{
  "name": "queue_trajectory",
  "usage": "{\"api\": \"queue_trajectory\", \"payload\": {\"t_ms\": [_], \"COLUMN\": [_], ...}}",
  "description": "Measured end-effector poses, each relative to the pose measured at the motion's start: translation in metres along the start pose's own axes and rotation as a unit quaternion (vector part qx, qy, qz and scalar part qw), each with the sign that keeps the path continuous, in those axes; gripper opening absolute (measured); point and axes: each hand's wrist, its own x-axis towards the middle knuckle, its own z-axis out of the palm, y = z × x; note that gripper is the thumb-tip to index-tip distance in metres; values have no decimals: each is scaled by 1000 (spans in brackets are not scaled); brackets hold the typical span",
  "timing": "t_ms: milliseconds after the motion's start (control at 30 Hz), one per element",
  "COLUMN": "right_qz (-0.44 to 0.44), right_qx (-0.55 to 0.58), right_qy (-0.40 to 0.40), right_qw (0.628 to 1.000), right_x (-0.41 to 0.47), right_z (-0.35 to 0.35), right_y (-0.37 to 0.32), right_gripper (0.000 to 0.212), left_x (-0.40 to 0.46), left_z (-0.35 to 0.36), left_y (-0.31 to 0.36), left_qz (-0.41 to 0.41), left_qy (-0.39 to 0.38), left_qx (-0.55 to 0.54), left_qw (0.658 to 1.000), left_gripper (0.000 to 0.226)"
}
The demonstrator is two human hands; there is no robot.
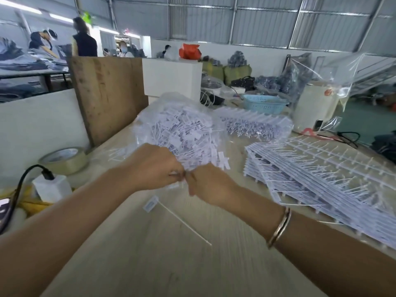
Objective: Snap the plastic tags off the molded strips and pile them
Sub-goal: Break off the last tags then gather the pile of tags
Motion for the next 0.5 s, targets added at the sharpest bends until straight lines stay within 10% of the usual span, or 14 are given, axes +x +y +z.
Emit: {"api": "queue_trajectory", "payload": {"t_ms": [333, 500], "right_qz": [-53, 21], "right_qx": [-79, 189], "right_qy": [-111, -135], "right_qw": [989, 972], "right_x": [-58, -95], "right_z": [50, -10], "right_y": [-26, 32], "right_gripper": [23, 36], "left_x": [-8, -12], "left_z": [-10, -15], "left_y": [4, -1], "left_qz": [-57, 0], "left_qy": [-118, 1], "left_qx": [-112, -52], "left_qw": [985, 999], "left_gripper": [24, 36]}}
